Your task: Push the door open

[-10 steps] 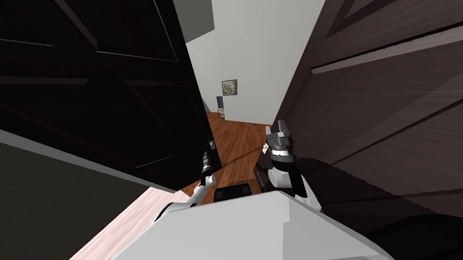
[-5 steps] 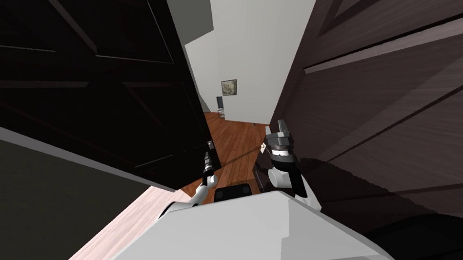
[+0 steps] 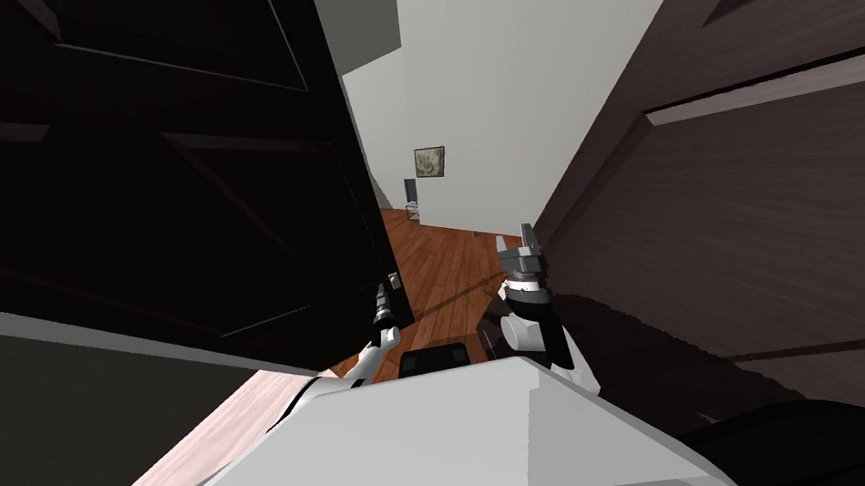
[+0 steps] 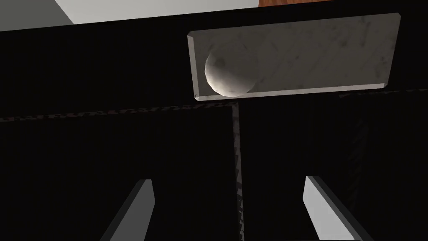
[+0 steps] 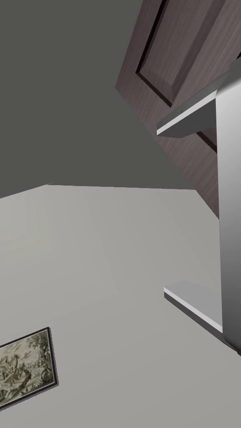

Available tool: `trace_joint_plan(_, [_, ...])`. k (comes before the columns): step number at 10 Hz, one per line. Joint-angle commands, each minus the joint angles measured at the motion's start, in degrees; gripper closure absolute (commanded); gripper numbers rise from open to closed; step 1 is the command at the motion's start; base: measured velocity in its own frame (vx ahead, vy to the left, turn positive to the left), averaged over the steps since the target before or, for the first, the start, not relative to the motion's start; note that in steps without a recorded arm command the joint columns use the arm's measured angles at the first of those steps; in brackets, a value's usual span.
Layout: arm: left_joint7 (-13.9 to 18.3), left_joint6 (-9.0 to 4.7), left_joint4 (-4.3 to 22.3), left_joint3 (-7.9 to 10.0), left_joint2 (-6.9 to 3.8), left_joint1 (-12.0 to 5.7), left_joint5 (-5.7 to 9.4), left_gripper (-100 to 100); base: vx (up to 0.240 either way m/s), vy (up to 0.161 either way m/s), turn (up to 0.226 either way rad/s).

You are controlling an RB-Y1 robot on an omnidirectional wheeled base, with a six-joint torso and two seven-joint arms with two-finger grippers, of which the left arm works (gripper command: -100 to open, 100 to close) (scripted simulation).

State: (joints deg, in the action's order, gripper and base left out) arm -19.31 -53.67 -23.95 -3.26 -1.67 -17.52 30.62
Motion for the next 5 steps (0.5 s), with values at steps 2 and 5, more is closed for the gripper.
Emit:
trace_joint_plan(2, [0.4, -0.15, 0.6, 0.33, 0.80, -0.28, 0.01, -100, 0.238, -0.015, -0.029])
trace_joint_plan(5, [0.6, -0.06, 0.6, 0.52, 2.50, -0.31, 0.01, -100, 0.178, -0.011, -0.013])
